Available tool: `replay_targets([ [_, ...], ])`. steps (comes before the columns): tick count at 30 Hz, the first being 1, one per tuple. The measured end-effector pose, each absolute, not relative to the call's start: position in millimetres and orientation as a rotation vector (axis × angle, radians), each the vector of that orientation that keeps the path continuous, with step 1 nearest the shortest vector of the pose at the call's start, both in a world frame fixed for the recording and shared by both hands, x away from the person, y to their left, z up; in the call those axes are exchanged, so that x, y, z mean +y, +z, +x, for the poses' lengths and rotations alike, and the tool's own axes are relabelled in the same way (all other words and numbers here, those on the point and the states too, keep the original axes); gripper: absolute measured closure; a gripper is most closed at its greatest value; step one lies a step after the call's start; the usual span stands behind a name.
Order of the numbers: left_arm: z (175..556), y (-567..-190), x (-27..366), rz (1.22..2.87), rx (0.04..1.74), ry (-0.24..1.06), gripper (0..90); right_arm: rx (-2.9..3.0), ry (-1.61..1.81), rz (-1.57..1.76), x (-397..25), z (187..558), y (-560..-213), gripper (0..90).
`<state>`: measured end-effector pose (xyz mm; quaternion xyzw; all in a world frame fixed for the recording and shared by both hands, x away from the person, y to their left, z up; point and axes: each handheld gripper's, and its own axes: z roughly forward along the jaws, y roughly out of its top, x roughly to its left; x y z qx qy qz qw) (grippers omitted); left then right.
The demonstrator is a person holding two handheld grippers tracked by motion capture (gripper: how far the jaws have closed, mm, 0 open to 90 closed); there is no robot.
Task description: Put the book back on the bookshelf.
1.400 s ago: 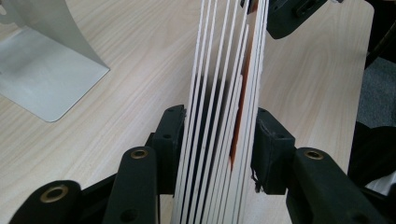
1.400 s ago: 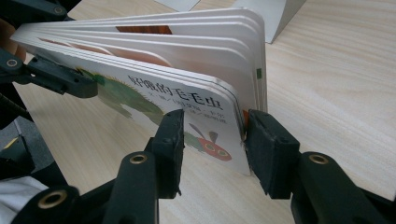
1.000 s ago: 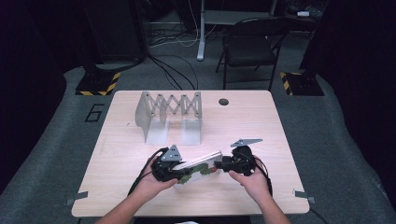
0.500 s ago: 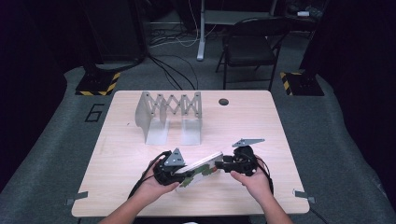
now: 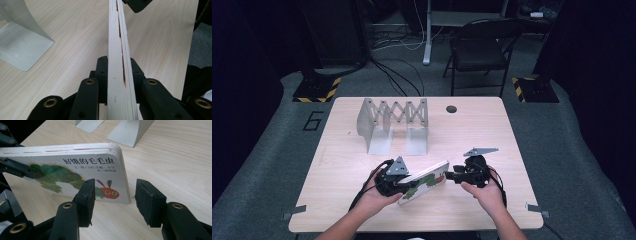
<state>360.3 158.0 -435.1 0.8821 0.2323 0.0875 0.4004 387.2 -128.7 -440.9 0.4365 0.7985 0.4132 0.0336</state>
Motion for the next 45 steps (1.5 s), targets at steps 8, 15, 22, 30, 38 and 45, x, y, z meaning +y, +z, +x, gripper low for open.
replay_targets([
  [8,364.3,-426.5,162.9,2.199,0.628,0.264,75.8,2.447,1.279,1.351,-129.5,391.2,-441.8,49.6],
  [15,368.0,-415.8,172.4,2.183,0.65,0.288,75.8,2.457,1.282,1.357,-126.9,394.5,-443.1,49.0],
  [22,371.9,-406.4,185.7,2.167,0.691,0.303,75.8,2.452,1.281,1.359,-127.4,396.4,-444.0,48.8],
  [30,376.9,-398.2,201.6,2.155,0.73,0.346,75.8,2.447,1.279,1.371,-128.6,396.8,-444.1,48.7],
  [38,381.1,-393.5,214.1,2.121,0.781,0.37,75.8,2.441,1.283,1.383,-130.4,397.3,-444.0,48.4],
  [45,383.1,-391.5,225.6,2.1,0.822,0.386,75.8,2.443,1.284,1.386,-129.8,396.9,-443.8,48.3],
])
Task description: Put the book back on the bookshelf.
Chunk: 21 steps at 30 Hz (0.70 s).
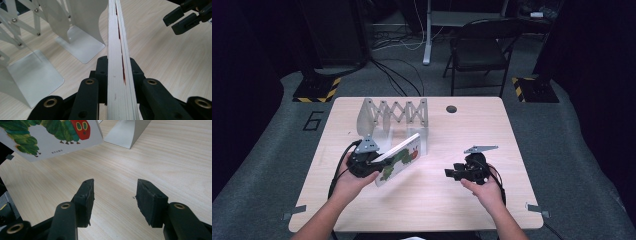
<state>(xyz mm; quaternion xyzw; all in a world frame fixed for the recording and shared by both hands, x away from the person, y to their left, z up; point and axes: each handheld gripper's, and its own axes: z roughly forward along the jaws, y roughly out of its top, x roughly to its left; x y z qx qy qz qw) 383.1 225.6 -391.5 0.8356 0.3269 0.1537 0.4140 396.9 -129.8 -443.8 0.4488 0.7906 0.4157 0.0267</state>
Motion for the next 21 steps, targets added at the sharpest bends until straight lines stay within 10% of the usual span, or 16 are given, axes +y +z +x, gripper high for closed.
replay_targets([
  [21,386.5,-387.3,268.8,2.075,0.934,0.459,75.8,2.438,1.284,1.376,-131.0,396.8,-443.5,48.1],
])
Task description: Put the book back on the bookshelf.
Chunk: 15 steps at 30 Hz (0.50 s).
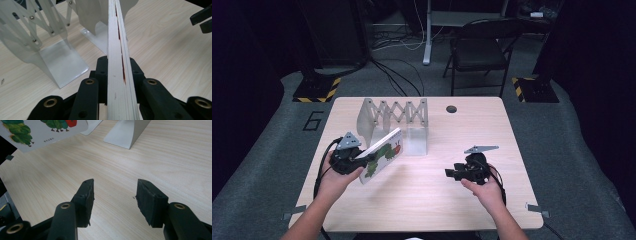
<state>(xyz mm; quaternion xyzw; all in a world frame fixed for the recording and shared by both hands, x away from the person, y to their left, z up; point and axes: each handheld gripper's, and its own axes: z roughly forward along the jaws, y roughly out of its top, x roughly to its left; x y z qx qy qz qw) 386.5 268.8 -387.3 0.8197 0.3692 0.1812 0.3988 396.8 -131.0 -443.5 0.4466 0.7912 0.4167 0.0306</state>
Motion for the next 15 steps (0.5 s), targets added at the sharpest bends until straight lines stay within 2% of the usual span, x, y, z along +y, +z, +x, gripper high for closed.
replay_targets([
  [15,380.7,-392.0,299.5,2.0,1.045,0.507,75.8,2.445,1.278,1.385,-127.2,397.1,-443.3,48.1],
])
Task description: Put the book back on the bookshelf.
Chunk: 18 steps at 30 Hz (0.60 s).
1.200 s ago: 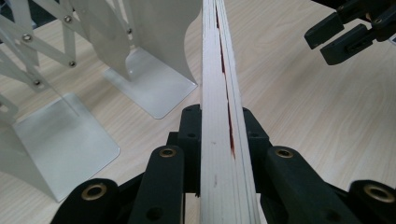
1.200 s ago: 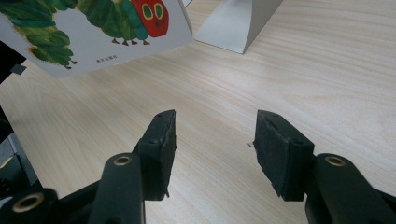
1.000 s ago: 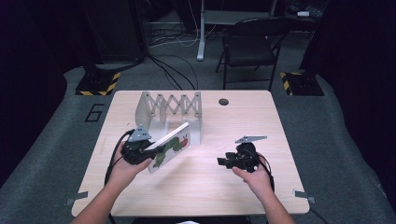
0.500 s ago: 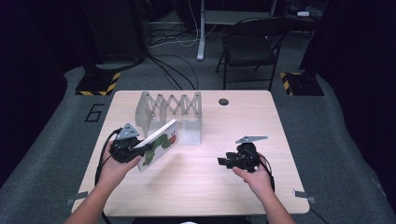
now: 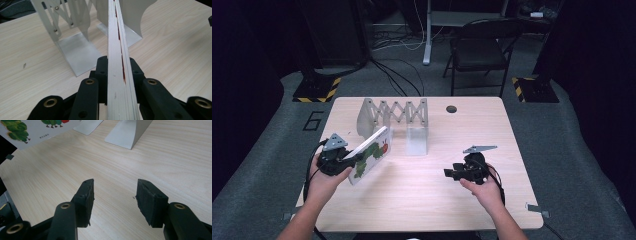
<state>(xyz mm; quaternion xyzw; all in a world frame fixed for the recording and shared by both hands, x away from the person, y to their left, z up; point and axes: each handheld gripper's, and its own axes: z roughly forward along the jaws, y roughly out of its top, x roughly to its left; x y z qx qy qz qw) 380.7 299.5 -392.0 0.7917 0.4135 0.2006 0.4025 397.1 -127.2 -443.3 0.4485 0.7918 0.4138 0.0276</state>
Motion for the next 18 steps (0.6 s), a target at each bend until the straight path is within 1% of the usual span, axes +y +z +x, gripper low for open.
replay_targets([
  [8,377.1,-394.3,315.4,1.969,1.11,0.535,75.8,2.444,1.289,1.379,-126.5,399.6,-442.5,48.1],
  [18,377.3,-399.0,318.2,1.95,1.157,0.555,75.8,2.451,1.297,1.366,-124.2,402.9,-442.3,48.1],
])
